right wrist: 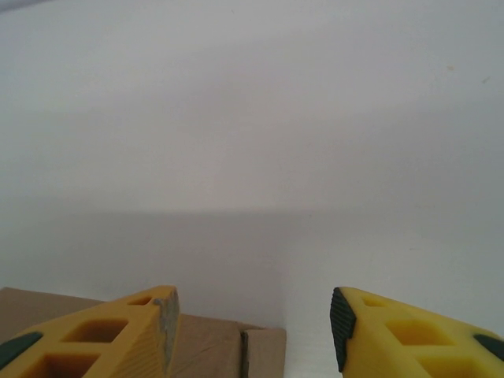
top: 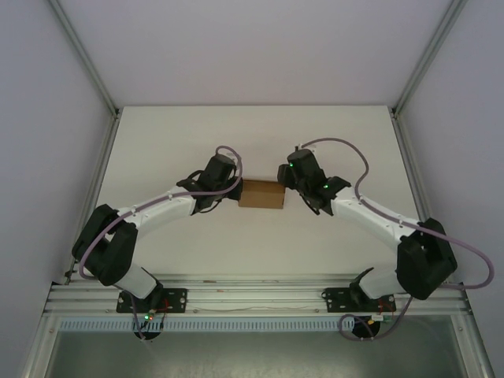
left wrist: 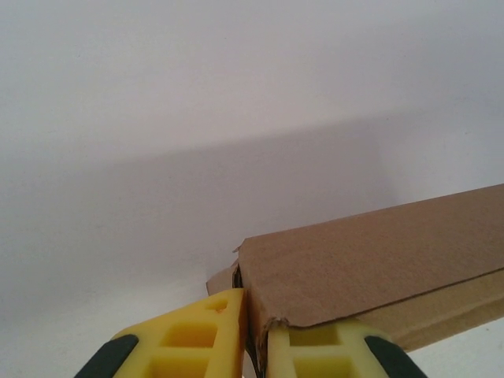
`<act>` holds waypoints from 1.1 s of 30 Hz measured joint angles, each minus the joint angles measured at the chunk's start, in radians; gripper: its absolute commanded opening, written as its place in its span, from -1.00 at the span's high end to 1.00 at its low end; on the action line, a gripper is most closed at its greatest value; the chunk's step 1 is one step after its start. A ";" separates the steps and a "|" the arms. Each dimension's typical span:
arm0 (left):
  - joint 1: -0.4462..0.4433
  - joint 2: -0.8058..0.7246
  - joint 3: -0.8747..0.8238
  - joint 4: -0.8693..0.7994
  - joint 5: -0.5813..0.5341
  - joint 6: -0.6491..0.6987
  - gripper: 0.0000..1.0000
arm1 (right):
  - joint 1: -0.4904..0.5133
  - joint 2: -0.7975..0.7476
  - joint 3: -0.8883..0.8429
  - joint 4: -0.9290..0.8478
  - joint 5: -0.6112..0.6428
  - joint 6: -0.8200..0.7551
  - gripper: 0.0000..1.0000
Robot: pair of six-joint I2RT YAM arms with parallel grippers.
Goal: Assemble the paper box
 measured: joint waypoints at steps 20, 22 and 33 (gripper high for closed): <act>-0.009 -0.104 0.047 -0.246 0.072 0.023 -1.00 | -0.001 0.012 -0.174 0.166 -0.060 0.142 0.11; 0.011 -0.118 0.066 -0.253 0.075 -0.009 -1.00 | -0.001 0.011 -0.180 0.177 -0.060 0.142 0.11; 0.240 0.040 0.085 -0.071 0.339 -0.163 -0.73 | -0.003 0.016 -0.192 0.219 -0.066 0.126 0.13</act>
